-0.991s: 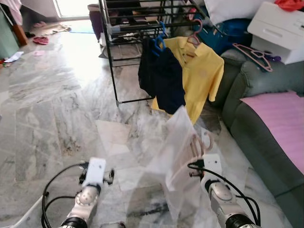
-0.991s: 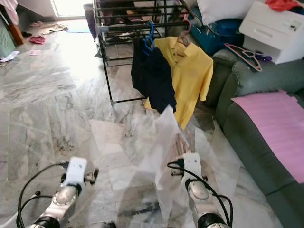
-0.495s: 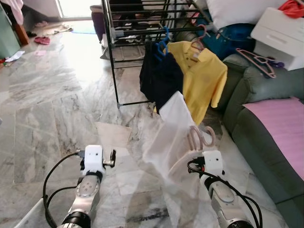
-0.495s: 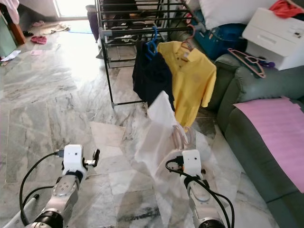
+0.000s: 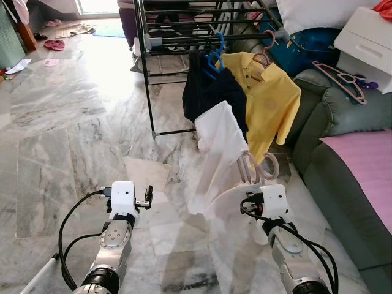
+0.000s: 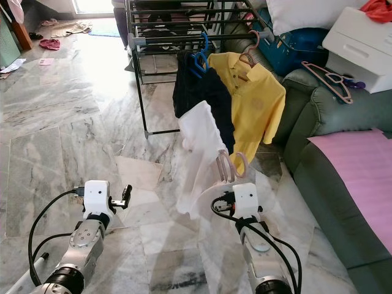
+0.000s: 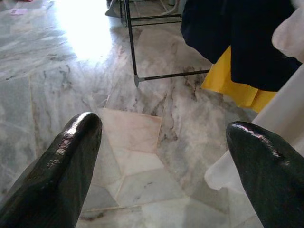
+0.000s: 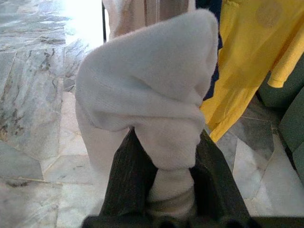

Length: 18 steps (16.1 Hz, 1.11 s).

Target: Hang hanger

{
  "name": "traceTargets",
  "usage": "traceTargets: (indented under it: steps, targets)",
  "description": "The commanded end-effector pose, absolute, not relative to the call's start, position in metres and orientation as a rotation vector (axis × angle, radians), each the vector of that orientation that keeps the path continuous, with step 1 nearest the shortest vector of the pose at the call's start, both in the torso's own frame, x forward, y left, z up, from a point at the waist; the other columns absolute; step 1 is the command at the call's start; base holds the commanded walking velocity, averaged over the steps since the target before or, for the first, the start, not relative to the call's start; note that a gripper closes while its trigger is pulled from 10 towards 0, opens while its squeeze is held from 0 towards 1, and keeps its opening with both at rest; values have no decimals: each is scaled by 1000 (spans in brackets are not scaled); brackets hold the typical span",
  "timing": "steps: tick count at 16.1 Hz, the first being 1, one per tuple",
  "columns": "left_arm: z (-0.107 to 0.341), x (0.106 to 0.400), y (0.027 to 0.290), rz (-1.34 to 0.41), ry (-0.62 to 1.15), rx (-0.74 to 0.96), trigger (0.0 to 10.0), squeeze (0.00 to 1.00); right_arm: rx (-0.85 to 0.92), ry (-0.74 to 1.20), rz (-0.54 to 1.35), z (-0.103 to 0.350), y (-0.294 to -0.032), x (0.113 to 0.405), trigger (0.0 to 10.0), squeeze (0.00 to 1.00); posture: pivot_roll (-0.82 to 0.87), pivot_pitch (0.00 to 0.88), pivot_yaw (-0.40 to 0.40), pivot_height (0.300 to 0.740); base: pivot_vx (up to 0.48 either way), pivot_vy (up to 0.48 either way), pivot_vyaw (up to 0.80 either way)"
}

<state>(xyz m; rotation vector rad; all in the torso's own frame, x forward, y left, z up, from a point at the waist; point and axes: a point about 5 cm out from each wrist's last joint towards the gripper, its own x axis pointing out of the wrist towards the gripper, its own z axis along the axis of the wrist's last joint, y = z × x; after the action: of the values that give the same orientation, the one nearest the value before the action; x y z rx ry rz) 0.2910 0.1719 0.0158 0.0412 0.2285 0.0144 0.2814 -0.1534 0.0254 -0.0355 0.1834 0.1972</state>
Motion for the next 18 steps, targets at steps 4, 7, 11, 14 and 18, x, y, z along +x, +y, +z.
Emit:
traceTargets:
  steps: [4,7,11,14,18]
  targets:
    - [19,294,173,24,227,34,10000,0,-9,172,193,31,-154,283,10000,0,-68,46,-30,740,405,0,341]
    - [18,293,171,19,229,33,10000,0,-3,176,186,32,-156,283,10000,0,-74,53,-29,740,440,0,306]
    - [17,293,170,13,236,30,10000,0,2,183,176,32,-157,282,10000,0,-79,55,-26,740,452,0,0]
    - [19,294,166,6,232,26,10000,0,-4,187,194,32,-156,281,10000,0,-82,56,-24,740,460,0,317]
    - [18,294,165,0,237,28,10000,0,5,197,187,32,-156,282,10000,0,-82,61,-24,740,459,0,0]
